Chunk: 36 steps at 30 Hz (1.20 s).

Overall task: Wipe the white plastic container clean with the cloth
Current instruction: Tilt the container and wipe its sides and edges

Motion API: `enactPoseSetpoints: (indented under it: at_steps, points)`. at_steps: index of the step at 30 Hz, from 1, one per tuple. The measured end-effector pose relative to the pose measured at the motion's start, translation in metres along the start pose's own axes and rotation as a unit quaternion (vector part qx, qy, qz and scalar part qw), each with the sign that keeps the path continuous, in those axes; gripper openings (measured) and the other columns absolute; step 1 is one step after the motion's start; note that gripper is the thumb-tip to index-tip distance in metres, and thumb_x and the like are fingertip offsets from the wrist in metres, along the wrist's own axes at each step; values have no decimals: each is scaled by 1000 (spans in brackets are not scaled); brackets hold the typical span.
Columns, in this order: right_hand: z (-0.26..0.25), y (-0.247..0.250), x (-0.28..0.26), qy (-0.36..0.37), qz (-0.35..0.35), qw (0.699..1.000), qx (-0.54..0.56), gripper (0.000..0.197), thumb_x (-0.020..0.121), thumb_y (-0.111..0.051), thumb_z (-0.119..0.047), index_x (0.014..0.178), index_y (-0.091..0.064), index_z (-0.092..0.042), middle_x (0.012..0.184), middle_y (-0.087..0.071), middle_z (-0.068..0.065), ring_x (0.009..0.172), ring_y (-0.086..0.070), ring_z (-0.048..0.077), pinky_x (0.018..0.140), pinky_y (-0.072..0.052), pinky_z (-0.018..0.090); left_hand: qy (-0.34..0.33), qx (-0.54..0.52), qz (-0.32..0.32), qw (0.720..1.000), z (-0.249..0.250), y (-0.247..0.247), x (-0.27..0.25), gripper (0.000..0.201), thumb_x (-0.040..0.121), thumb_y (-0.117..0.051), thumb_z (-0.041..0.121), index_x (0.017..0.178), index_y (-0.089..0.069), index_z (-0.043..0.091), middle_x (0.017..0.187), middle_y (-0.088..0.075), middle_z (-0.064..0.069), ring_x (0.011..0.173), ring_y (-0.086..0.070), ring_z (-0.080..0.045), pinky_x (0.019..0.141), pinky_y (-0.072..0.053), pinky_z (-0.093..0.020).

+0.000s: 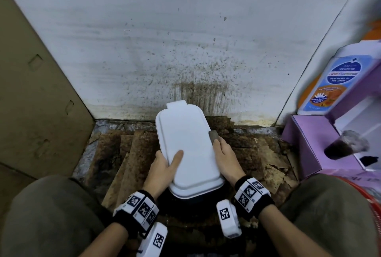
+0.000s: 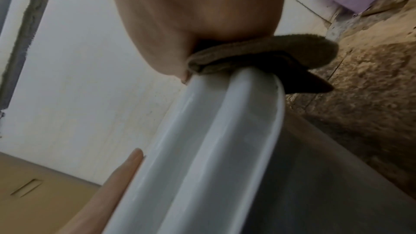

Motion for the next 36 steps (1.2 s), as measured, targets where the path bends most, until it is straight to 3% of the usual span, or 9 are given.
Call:
enactPoseSetpoints:
  at_steps: [4, 8, 11, 16, 21, 26, 30, 33, 36]
  points:
    - [18, -5, 4, -1, 39, 999, 18, 36, 103, -32, -52, 127, -53, -36, 119, -62, -2, 115, -58, 19, 103, -47, 48, -17, -27, -16, 999, 2, 6, 2, 84, 73, -58, 84, 128, -48, 21, 123, -64, 9, 111, -64, -13, 97, -55, -43]
    - [50, -12, 0, -20, 113, 993, 30, 80, 85, -18, -76, 149, -40, -31, 137, -57, 1, 132, -49, 26, 110, -42, 52, -37, -44, -52, 997, 11, 10, 9, 64, 84, -63, 72, 131, -53, 30, 125, -66, 13, 113, -66, -9, 99, -55, -41]
    - [46, -14, -10, -22, 129, 991, 28, 83, 85, -16, -73, 150, -40, -26, 132, -59, 3, 129, -51, 28, 109, -42, 51, -37, -23, -67, 997, 13, 10, 13, 61, 90, -59, 66, 138, -51, 29, 128, -65, 12, 116, -65, -11, 101, -54, -42]
    - [33, -6, -11, -8, 137, 990, 27, 46, 108, -28, -37, 147, -47, -22, 132, -61, 5, 126, -54, 25, 109, -43, 44, -45, 13, -55, 997, 19, 9, 9, 56, 95, -55, 60, 139, -47, 25, 127, -63, 10, 115, -62, -11, 99, -52, -37]
    - [19, 3, -13, 51, 163, 985, 31, 44, 109, -29, -34, 149, -46, -25, 142, -57, -3, 133, -50, 18, 114, -39, 43, -46, 73, -43, 995, 14, 8, 8, 56, 95, -45, 69, 127, -51, 23, 124, -59, 4, 114, -59, -14, 98, -50, -40]
    - [-16, -8, -24, 171, 116, 977, -52, 46, 109, -33, -32, 154, -39, -22, 156, -40, -8, 146, -32, 7, 119, -21, 19, -21, 124, -20, 992, 8, 11, 6, 52, 100, -32, 66, 119, -50, 22, 118, -48, -3, 112, -52, -22, 101, -41, -43]
    - [-51, -57, -43, 375, 20, 885, -275, 45, 106, -37, -23, 148, -46, -10, 154, -45, 1, 144, -40, 18, 120, -29, 30, -50, 175, -22, 983, 14, 15, 7, 53, 103, -19, 59, 129, -49, 23, 129, -51, -10, 119, -46, -29, 103, -37, -45]
    - [-51, -88, -52, 428, -48, 816, -387, 48, 107, -32, -27, 149, -45, -10, 157, -43, 6, 148, -34, 18, 120, -26, 34, -57, 145, 2, 988, 27, 30, 3, 69, 101, -5, 47, 148, -38, 9, 136, -49, -15, 125, -45, -33, 105, -34, -41]
    - [-56, -102, -63, 457, -117, 791, -389, 50, 108, -29, -31, 153, -40, -11, 160, -37, 4, 152, -25, 14, 123, -12, 28, -94, 161, 35, 982, 43, 42, 0, 40, 111, -23, 28, 125, -55, 7, 123, -57, -15, 124, -46, -31, 100, -32, -39]
Point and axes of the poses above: each hand's wrist, its own x-axis towards the middle knuckle, its own y-axis out of the back of the hand, z = x × y, the point moved 10 cm from there along x, towards the middle knuckle
